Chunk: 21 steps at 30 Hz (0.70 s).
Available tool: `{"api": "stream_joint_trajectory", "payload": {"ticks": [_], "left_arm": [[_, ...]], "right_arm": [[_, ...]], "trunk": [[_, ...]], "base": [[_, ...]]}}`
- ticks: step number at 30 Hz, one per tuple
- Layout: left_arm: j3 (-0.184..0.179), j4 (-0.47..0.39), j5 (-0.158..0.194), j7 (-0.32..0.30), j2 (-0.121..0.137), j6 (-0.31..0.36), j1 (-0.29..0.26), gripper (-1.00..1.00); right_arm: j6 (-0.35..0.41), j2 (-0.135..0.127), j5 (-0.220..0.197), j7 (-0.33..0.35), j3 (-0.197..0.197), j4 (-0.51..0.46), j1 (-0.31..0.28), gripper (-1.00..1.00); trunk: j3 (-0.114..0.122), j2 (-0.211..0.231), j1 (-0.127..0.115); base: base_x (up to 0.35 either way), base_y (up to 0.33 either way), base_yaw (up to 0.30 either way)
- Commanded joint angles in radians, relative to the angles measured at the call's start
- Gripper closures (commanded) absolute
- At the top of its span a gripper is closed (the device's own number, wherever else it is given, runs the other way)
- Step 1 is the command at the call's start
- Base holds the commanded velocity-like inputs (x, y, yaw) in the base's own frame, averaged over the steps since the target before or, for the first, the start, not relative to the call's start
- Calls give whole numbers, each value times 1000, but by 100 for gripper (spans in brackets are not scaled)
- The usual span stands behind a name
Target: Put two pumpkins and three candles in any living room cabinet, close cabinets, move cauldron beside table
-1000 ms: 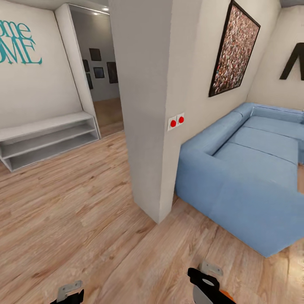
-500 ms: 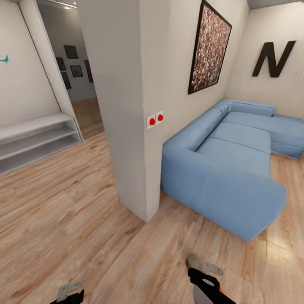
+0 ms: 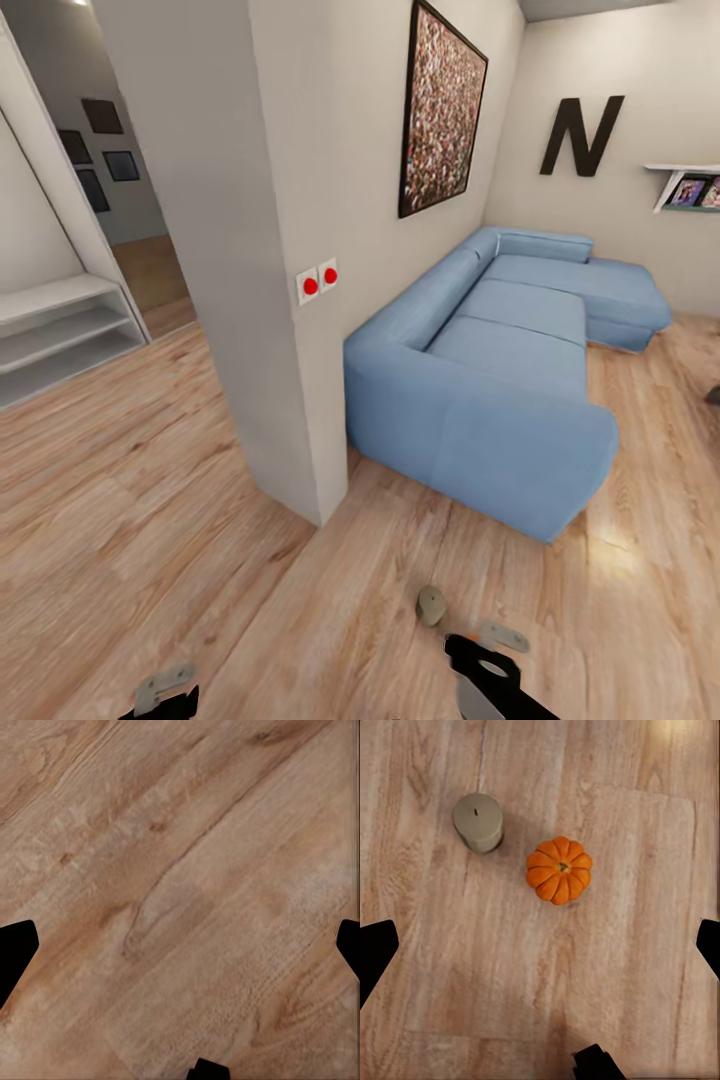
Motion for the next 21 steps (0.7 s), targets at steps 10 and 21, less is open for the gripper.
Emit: {"api": "stream_joint_trajectory", "payload": {"ticks": [10, 21], "left_arm": [[-9, -1, 4, 6, 1, -2, 0, -100], [-9, -1, 4, 6, 1, -2, 0, -100]], "right_arm": [[-7, 0, -12, -5, 6, 0, -1, -100], [-9, 0, -12, -1, 6, -1, -1, -100]], "trunk": [[-7, -1, 0], [-10, -1, 0]], "base": [[0, 0, -259], [0, 0, -112]]}}
